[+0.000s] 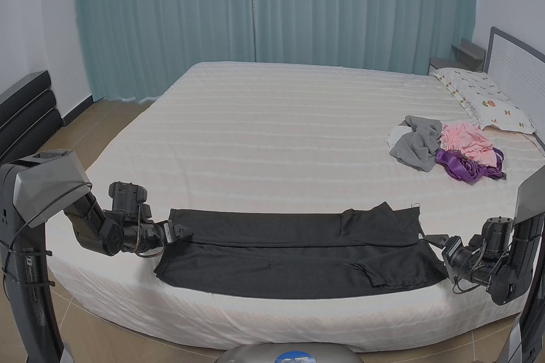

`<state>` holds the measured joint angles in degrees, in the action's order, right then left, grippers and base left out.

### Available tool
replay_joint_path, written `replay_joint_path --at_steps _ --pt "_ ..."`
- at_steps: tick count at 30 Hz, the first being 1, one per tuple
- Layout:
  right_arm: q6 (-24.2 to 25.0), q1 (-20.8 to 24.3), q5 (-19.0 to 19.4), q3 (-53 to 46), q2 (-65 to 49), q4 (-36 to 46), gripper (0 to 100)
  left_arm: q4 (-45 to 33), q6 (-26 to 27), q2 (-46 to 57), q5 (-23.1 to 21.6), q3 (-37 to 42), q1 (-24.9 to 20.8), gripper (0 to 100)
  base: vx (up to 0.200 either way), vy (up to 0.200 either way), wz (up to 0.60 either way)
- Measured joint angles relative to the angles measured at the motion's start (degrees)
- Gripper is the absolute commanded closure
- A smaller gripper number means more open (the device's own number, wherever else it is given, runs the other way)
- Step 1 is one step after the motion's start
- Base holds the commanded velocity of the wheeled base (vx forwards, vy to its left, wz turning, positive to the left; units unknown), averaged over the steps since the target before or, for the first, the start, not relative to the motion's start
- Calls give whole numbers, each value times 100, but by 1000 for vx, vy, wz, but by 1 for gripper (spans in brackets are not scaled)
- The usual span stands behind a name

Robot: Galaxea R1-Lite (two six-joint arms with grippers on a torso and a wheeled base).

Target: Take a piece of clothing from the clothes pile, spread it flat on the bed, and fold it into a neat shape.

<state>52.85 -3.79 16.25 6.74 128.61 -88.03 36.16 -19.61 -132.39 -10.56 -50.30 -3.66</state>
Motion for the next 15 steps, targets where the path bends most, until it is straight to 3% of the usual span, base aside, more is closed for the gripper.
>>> replay_joint_path --at_steps 15 --pt "110 35 15 -60 122 -11 0 18 -39 -11 24 88 -59 0 0 0 0"
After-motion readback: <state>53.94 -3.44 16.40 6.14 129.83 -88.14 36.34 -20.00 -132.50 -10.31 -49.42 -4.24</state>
